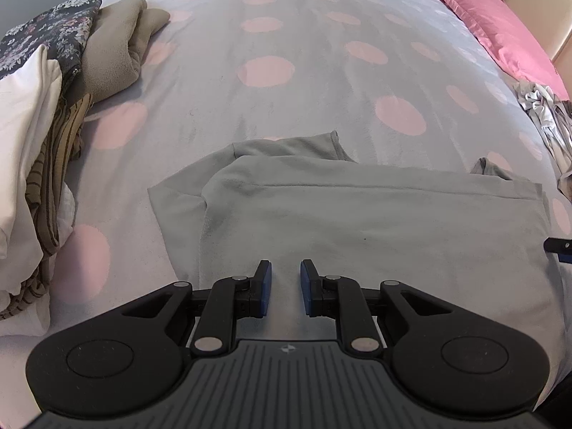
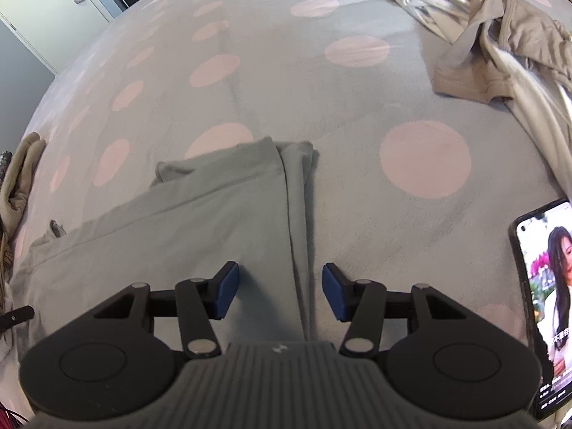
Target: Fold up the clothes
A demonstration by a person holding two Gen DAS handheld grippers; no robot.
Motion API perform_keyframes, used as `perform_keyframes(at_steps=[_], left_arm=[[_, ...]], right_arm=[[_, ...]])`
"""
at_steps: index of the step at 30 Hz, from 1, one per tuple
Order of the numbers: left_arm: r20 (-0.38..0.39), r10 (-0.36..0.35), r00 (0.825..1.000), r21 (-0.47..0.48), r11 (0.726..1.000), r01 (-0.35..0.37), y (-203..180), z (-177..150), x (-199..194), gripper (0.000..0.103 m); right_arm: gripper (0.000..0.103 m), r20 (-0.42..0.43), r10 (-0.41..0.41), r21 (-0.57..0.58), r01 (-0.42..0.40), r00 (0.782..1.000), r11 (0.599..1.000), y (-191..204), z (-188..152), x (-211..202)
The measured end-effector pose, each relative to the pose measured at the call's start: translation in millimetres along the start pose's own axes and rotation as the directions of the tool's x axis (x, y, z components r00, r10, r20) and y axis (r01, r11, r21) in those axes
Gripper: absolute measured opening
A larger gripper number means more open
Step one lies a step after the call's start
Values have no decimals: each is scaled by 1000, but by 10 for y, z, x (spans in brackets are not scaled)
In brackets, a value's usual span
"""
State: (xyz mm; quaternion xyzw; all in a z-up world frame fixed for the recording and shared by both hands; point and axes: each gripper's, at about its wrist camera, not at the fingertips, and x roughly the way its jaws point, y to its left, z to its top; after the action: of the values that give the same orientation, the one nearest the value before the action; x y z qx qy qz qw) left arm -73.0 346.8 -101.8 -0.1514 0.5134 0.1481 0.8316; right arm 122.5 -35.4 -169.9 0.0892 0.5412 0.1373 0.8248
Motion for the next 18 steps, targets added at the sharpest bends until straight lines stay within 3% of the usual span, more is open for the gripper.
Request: perform_keyframes(at_steps=[2, 4, 7, 13, 18], left_arm=[[-4, 3, 1000, 1, 1000, -3, 3, 3, 24, 16], [-8, 6, 1000, 3, 1000, -6, 3, 5, 43, 16], [-9, 9, 1000, 5, 1000, -9, 0, 8, 46, 16], [5, 14, 1000, 7, 1000, -14, 24, -20, -17, 16], [18, 17, 1000, -3, 1000, -17, 49, -26, -89, 16]], right_arm=[[50, 11, 1, -21, -1, 1000, 1000, 7, -22, 32], [30, 14, 29, -30, -28, 999, 999, 22, -35, 35], [18, 18, 38, -39, -38, 999, 999, 78, -45, 18], [11, 56, 9, -19, -8, 998, 1000, 214, -66, -113], [11, 88, 45, -27, -42, 995, 999, 436, -76, -333]])
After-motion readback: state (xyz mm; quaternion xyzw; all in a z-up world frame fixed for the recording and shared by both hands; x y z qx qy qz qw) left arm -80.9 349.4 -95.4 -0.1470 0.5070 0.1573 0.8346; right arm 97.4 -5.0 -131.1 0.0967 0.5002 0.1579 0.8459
